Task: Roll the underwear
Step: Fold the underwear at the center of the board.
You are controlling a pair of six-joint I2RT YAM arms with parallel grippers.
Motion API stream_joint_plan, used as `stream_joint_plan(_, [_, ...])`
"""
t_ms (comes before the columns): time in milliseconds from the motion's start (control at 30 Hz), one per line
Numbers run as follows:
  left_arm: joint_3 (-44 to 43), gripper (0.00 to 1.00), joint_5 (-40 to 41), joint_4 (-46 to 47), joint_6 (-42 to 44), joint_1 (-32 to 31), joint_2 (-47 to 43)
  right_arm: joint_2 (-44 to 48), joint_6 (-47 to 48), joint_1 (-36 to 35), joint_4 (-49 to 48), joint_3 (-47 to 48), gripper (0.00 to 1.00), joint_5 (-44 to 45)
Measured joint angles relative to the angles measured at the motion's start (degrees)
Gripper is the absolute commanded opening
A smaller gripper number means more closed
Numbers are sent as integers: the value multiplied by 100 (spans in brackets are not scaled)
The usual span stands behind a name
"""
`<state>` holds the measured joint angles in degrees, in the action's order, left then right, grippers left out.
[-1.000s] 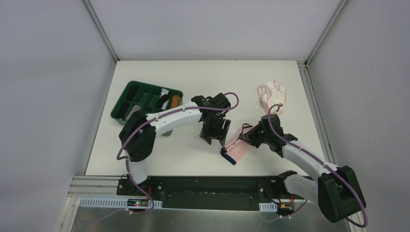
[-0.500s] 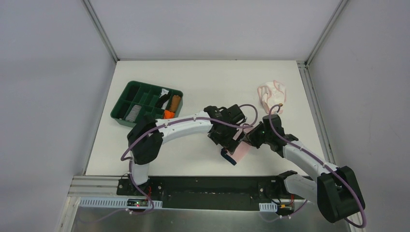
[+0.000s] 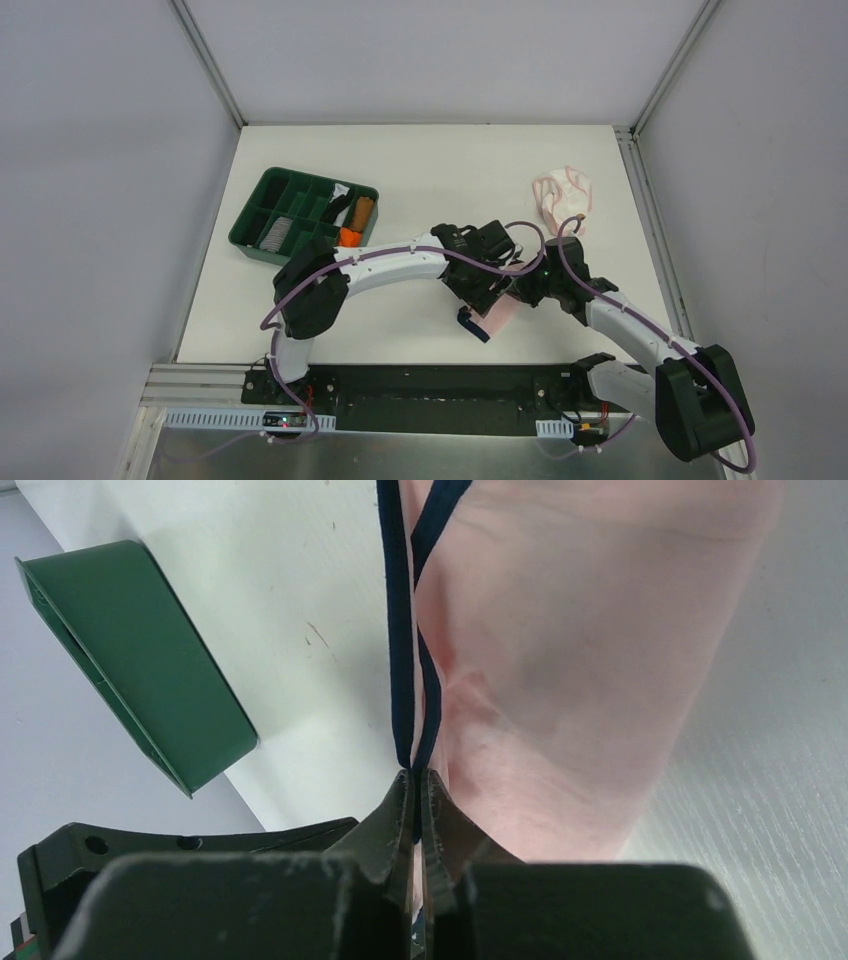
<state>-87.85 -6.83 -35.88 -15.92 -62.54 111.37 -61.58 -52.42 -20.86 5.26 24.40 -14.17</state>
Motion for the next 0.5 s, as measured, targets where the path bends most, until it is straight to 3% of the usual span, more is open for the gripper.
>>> stream_joint_plan(133, [-98,66,15,48,0,-2,94,22,0,4,0,0,0,-15])
stream_joint_plan(167, [-118,62,33,83,-2,-2,133,26,0,4,0,0,0,-17])
stream_joint_plan(267, [-170,37,122,96,-28,-2,247,55,0,11,2,0,0,-28])
stream_joint_plan(367, [-214,3,164,98,-44,-2,341,68,0,22,7,0,0,-31])
stream_joint_plan(400, [-238,0,179,94,-46,-4,367,74,0,26,9,0,4,-33])
stream_joint_plan(433, [-258,0,195,96,-50,-4,385,83,0,33,17,0,26,-35])
stream_joint_plan(500, [-289,0,251,96,-50,-4,404,120,-4,48,48,0,56,-44])
